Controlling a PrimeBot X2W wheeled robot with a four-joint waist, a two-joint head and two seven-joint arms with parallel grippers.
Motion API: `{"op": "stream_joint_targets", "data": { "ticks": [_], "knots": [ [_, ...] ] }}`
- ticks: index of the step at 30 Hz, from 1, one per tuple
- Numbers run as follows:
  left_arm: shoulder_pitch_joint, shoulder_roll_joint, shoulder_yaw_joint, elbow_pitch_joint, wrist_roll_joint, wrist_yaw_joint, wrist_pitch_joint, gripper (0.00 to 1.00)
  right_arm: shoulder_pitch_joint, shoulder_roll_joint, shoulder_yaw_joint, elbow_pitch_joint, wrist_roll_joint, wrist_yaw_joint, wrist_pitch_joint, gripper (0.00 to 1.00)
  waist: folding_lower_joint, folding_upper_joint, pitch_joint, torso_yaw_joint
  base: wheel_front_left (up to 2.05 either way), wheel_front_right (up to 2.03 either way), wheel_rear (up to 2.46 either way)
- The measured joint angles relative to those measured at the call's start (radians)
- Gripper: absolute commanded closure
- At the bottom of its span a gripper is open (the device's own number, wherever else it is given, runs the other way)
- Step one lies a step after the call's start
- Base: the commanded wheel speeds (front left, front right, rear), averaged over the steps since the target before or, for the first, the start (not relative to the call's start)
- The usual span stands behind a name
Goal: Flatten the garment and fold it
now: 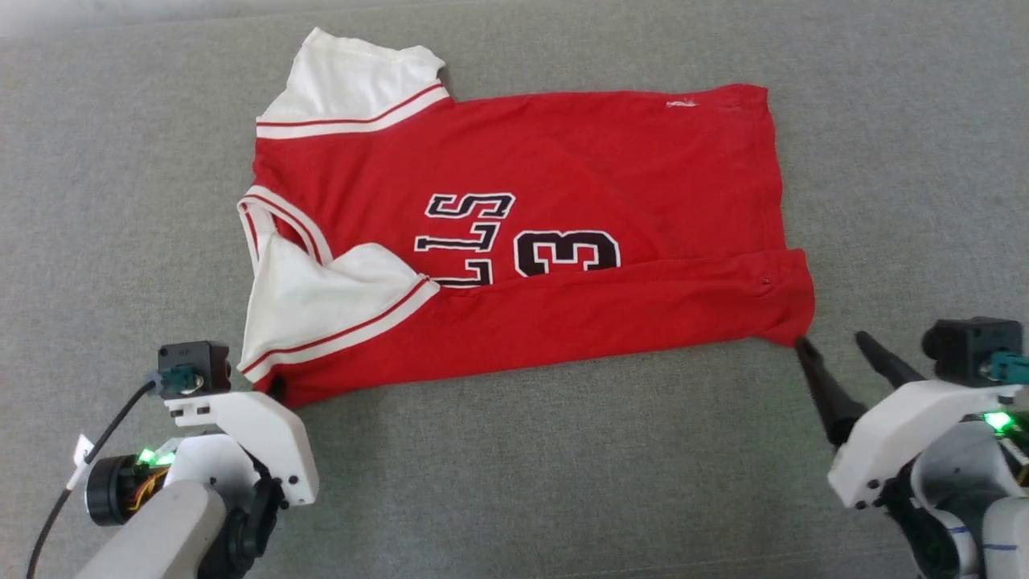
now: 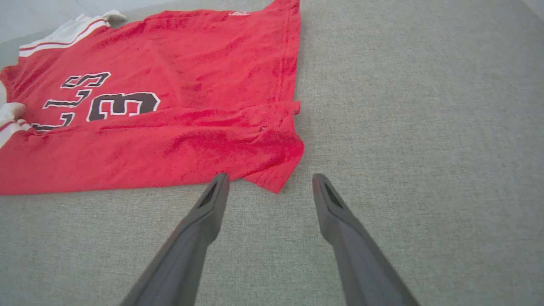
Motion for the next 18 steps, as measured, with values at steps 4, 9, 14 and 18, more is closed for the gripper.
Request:
{"op": "stream_joint_targets", "data": {
  "ticks": [4, 9, 14, 18],
  "knots": [
    [0.001, -0.016, 0.004, -0.006, 0.001, -0.011, -0.054, 1.00, -0.015, 0.010, -0.078, 0.044, -0.011, -0.001, 0.047, 0.00, 0.0001, 0.0000, -0.008, 0.018, 0.00, 0.00, 0.00],
    [0.001, -0.035, 0.007, -0.049, 0.012, -0.028, -0.115, 1.00, -0.092, 0.017, -0.119, 0.137, -0.017, -0.001, 0.096, 0.00, 0.0000, 0.0000, -0.031, 0.052, 0.00, 0.00, 0.00],
    [0.004, -0.032, 0.004, -0.120, 0.035, -0.026, -0.139, 1.00, -0.174, 0.023, -0.134, 0.278, -0.076, -0.001, 0.120, 0.00, 0.0000, 0.0000, -0.048, 0.085, 0.00, 0.00, 0.00],
    [0.004, -0.031, -0.006, -0.145, 0.046, -0.026, -0.142, 1.00, -0.217, 0.022, -0.146, 0.396, -0.122, -0.001, 0.120, 0.00, 0.0000, 0.0000, -0.053, 0.109, 0.00, 0.00, 0.00]
  ]
}}
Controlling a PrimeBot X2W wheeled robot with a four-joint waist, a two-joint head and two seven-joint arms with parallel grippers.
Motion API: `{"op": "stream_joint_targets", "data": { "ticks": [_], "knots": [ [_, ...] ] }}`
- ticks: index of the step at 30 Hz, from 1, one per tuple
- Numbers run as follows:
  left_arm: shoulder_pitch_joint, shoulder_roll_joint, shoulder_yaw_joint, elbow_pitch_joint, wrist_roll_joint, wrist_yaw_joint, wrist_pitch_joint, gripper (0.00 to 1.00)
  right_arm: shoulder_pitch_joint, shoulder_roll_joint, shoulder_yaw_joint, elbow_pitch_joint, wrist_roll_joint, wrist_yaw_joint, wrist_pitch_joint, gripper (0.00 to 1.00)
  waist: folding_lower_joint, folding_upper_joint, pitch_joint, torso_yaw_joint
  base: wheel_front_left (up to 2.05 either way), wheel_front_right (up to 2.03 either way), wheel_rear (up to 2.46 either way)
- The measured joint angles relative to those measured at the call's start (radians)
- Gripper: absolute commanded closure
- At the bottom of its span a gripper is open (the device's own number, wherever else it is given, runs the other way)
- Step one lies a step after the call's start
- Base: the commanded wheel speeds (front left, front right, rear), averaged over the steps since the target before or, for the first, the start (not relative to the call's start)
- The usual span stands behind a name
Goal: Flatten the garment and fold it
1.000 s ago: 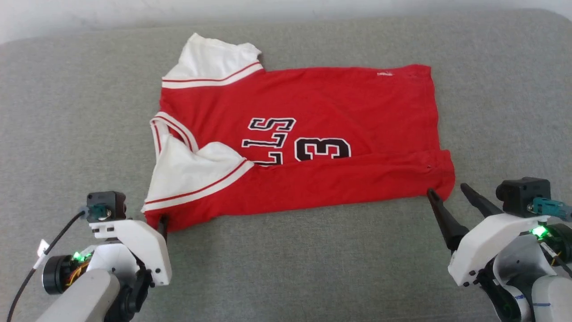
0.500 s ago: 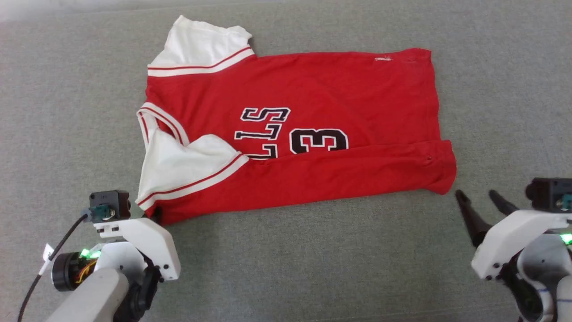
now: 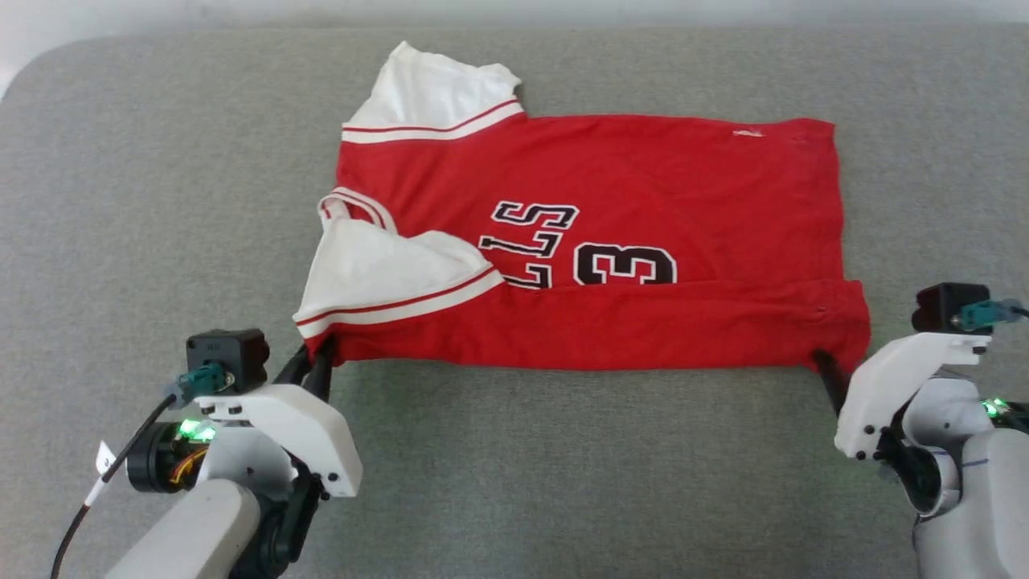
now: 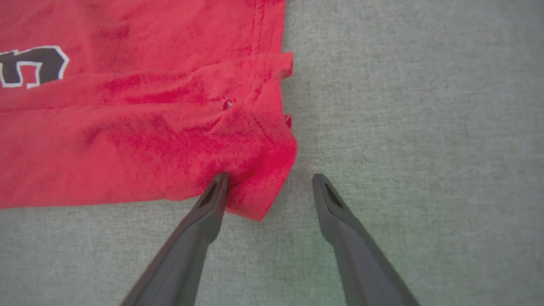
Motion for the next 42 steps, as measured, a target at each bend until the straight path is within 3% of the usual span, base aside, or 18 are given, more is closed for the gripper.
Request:
{"op": "stream_joint_targets", "data": {
  "ticks": [8, 9, 10, 11, 21, 31, 39, 40, 41, 42],
  "knots": [
    [0.000, 0.002, -0.019, -0.001, 0.001, -0.017, 0.002, 1.00, -0.071, -0.010, 0.034, 0.134, -0.028, 0.000, -0.053, 0.00, -0.0002, 0.0000, 0.020, 0.028, 0.00, 0.00, 0.00],
    [0.000, 0.005, -0.021, 0.002, 0.001, -0.019, 0.006, 1.00, -0.079, -0.013, 0.039, 0.147, -0.028, -0.001, -0.054, 0.17, -0.0003, 0.0000, 0.023, 0.029, 0.00, 0.00, 0.00],
    [0.000, 0.006, -0.021, 0.007, 0.000, -0.019, 0.006, 1.00, -0.085, -0.018, 0.047, 0.157, -0.028, -0.001, -0.058, 0.82, -0.0003, 0.0000, 0.026, 0.029, 0.00, 0.00, 0.00],
    [0.000, 0.006, -0.021, 0.012, 0.000, -0.019, 0.007, 1.00, -0.090, -0.025, 0.057, 0.167, -0.029, -0.001, -0.063, 1.00, -0.0003, 0.0000, 0.029, 0.030, 0.00, 0.00, 0.00],
    [0.005, 0.015, -0.032, 0.064, -0.004, -0.046, 0.014, 1.00, -0.087, -0.093, 0.134, 0.180, -0.023, 0.002, -0.070, 1.00, -0.0001, 0.0000, -0.011, 0.015, 0.00, 0.00, 0.00],
    [0.090, 0.027, -0.065, 0.031, -0.068, -0.063, 0.086, 1.00, 0.088, -0.267, 0.160, -0.060, 0.093, 0.002, 0.123, 1.00, -0.0002, 0.0000, -0.089, -0.003, 0.00, 0.00, 0.00],
    [0.131, 0.007, -0.119, 0.072, -0.097, -0.098, 0.132, 1.00, 0.215, -0.267, 0.134, -0.116, 0.104, 0.002, 0.182, 1.00, -0.0002, 0.0000, -0.090, 0.000, 0.00, 0.00, 0.00],
    [0.131, 0.003, -0.123, 0.088, -0.094, -0.100, 0.127, 0.71, 0.218, -0.263, 0.131, -0.109, 0.102, 0.002, 0.179, 0.83, -0.0002, 0.0000, -0.088, -0.001, 0.00, 0.00, 0.00],
    [0.131, -0.002, -0.125, 0.105, -0.091, -0.106, 0.121, 0.00, 0.219, -0.258, 0.128, -0.104, 0.096, 0.002, 0.163, 0.00, -0.0001, 0.0000, -0.087, -0.002, 0.00, 0.00, 0.00],
    [0.129, -0.007, -0.127, 0.118, -0.090, -0.108, 0.115, 0.00, 0.218, -0.251, 0.123, -0.097, 0.095, 0.001, 0.146, 0.00, -0.0001, 0.0000, -0.087, -0.003, 0.00, 0.00, 0.00]
  ]
}}
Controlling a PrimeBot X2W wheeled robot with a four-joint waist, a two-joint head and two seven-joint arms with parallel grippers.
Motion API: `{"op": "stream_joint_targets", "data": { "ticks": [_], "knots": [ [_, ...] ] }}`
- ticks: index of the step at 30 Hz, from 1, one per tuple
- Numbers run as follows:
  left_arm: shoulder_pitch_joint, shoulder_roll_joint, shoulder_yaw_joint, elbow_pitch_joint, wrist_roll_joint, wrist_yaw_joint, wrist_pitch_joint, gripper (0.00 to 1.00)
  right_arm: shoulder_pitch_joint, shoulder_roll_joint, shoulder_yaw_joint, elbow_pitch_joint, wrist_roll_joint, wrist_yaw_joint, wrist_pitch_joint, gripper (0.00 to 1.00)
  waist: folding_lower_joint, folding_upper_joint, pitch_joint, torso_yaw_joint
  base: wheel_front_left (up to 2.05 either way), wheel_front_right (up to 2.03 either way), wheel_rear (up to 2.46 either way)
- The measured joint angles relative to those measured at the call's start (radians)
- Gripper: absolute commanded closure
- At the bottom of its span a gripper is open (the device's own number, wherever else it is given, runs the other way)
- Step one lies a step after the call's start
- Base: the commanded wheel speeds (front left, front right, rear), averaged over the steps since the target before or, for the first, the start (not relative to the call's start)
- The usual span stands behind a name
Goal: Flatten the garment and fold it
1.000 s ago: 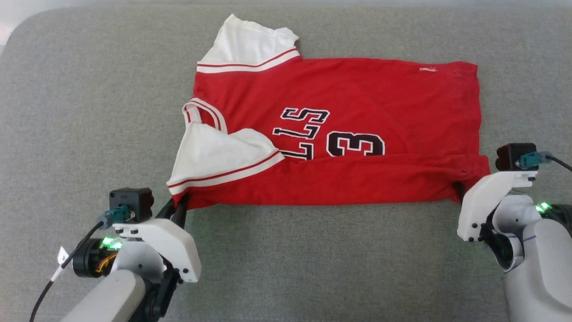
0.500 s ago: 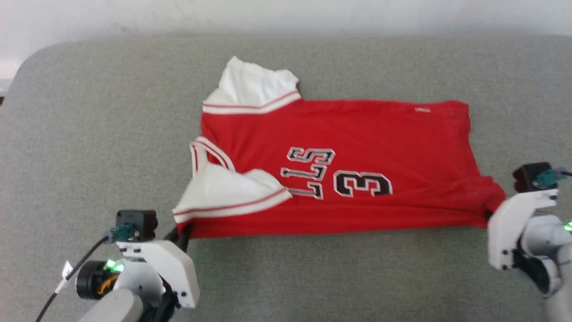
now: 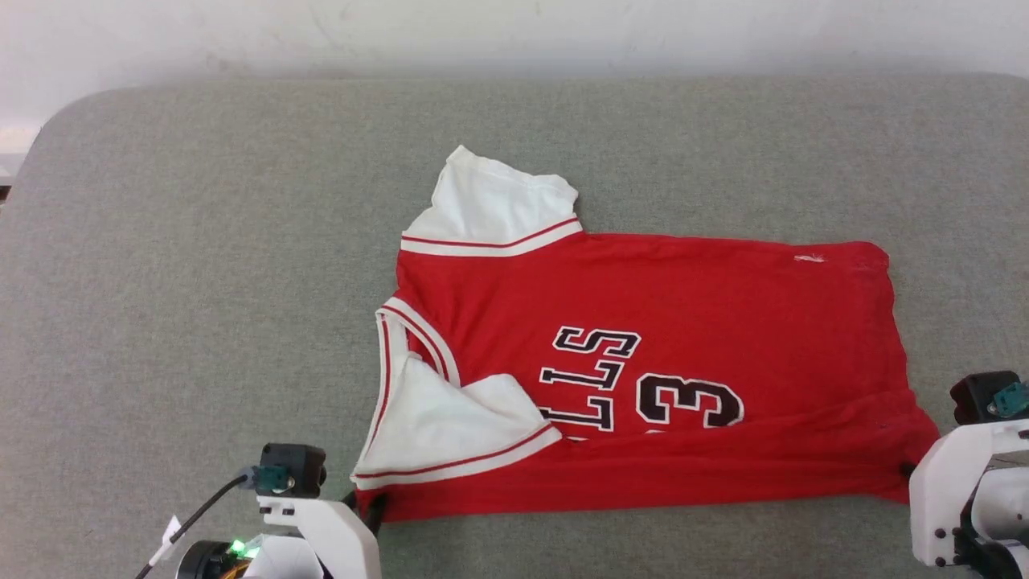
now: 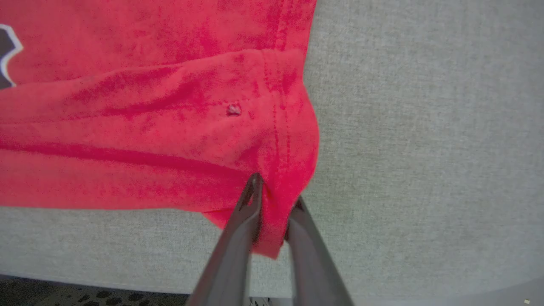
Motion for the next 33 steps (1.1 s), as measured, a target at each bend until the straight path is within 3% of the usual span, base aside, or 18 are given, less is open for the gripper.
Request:
{"op": "stream_joint_targets", "data": {
  "ticks": [6, 12, 16, 20, 22, 27, 33],
  "knots": [
    [-0.030, -0.010, 0.023, 0.032, 0.020, -0.009, -0.085, 0.00, -0.004, -0.001, -0.015, -0.005, -0.009, 0.000, -0.105, 0.00, 0.0000, 0.0000, -0.010, -0.006, 0.00, 0.00, 0.00],
    [-0.089, -0.015, 0.100, -0.025, 0.063, -0.034, -0.279, 0.00, -0.022, 0.006, -0.026, -0.123, -0.007, 0.000, -0.297, 0.00, 0.0000, 0.0000, -0.022, -0.024, 0.00, 0.00, 0.00],
    [-0.139, -0.009, 0.138, -0.056, 0.110, -0.037, -0.385, 0.00, -0.023, 0.057, -0.039, -0.207, -0.010, 0.000, -0.451, 0.00, 0.0000, 0.0000, -0.021, -0.048, 0.00, 0.00, 0.00],
    [-0.205, 0.015, 0.157, -0.077, 0.153, -0.060, -0.426, 0.00, -0.024, 0.133, -0.058, -0.274, -0.037, 0.000, -0.581, 0.00, 0.0000, 0.0000, -0.011, -0.082, 0.00, 0.00, 0.00],
    [-0.245, 0.034, 0.156, -0.074, 0.163, -0.076, -0.409, 0.00, -0.023, 0.158, -0.050, -0.295, -0.068, 0.000, -0.618, 0.00, -0.0001, 0.0000, -0.002, -0.102, 0.00, 0.00, 0.00],
    [-0.386, 0.118, 0.136, 0.001, 0.186, -0.120, -0.232, 0.00, -0.024, 0.214, -0.017, -0.306, -0.084, 0.000, -0.668, 0.00, 0.0000, 0.0000, 0.037, -0.159, 0.00, 0.00, 0.00],
    [-0.588, 0.170, 0.078, 0.116, 0.186, -0.248, 0.029, 0.00, -0.036, 0.238, 0.025, -0.290, -0.081, -0.001, -0.706, 0.00, 0.0001, 0.0000, 0.104, -0.235, 0.00, 0.00, 0.00]
  ]
}}
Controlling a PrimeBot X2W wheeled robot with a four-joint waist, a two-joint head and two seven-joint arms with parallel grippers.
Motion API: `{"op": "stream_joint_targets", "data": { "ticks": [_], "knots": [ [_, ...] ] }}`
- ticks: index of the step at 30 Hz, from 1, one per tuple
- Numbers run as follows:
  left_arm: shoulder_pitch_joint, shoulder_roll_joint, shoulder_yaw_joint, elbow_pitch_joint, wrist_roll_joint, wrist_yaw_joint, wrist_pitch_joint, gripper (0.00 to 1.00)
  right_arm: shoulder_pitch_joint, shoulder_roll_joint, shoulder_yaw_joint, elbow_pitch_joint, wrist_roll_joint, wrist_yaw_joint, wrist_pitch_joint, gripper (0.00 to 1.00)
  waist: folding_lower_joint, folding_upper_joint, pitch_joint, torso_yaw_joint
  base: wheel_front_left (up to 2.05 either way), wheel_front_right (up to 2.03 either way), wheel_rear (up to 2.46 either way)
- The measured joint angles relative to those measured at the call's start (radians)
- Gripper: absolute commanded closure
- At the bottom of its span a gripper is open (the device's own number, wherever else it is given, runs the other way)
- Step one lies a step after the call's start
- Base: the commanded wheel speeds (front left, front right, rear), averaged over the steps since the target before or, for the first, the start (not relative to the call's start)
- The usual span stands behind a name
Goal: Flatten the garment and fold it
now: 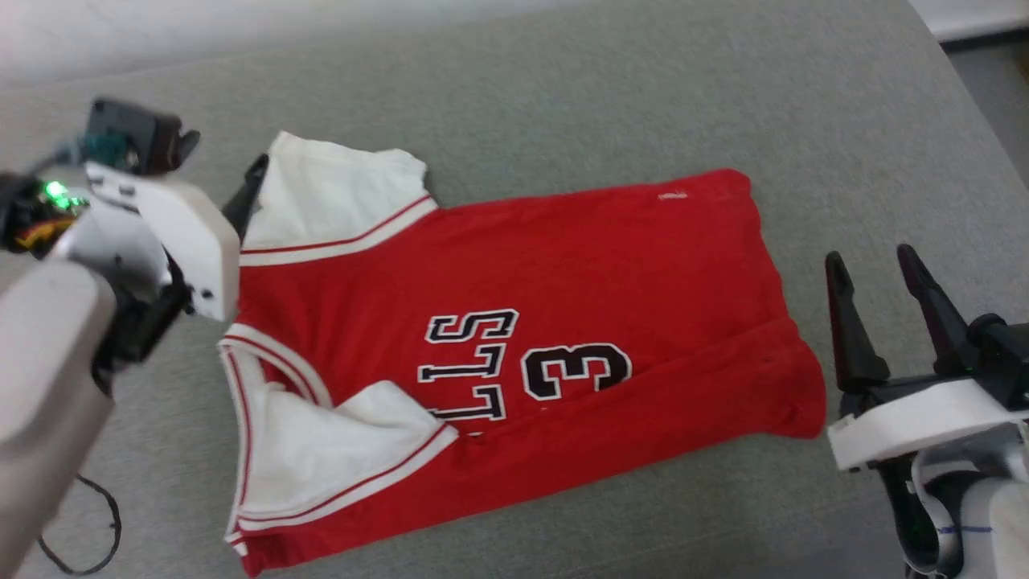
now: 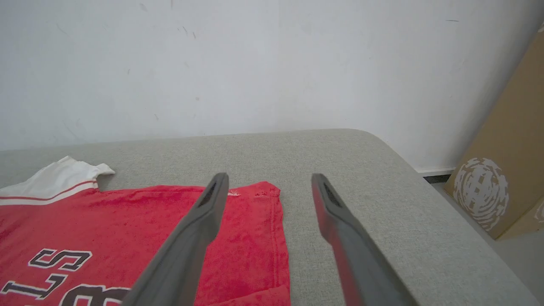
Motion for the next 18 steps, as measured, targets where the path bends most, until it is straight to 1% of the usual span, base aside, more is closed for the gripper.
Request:
{"op": "stream_joint_targets", "data": {
  "ticks": [3, 7, 11, 14, 18],
  "knots": [
    [-0.084, 0.003, -0.013, 0.065, -0.034, -0.040, 0.144, 0.00, -0.013, 0.008, 0.022, 0.005, 0.007, 0.000, -0.008, 0.00, 0.0000, 0.0000, 0.036, -0.038, 0.00, 0.00, 0.00],
    [-0.206, 0.022, -0.032, 0.153, -0.044, -0.093, 0.309, 0.00, -0.027, 0.011, 0.049, 0.004, 0.014, 0.000, -0.016, 0.00, 0.0002, 0.0000, 0.087, -0.083, 0.00, 0.00, 0.00],
    [-0.288, 0.048, -0.030, 0.241, -0.059, -0.121, 0.391, 0.00, -0.028, 0.013, 0.068, 0.001, 0.021, 0.000, -0.024, 0.00, 0.0000, 0.0000, 0.130, -0.132, 0.00, 0.00, 0.00],
    [-0.328, 0.053, -0.024, 0.292, -0.079, -0.131, 0.431, 0.00, -0.028, 0.013, 0.064, 0.002, 0.034, 0.000, -0.030, 0.00, 0.0000, 0.0000, 0.161, -0.164, 0.00, 0.00, 0.00],
    [-0.364, 0.045, -0.006, 0.356, -0.111, -0.129, 0.476, 0.00, -0.026, 0.012, 0.063, -0.007, 0.028, 0.000, -0.032, 0.00, 0.0000, 0.0000, 0.202, -0.193, 0.00, 0.00, 0.00]
  ]
}}
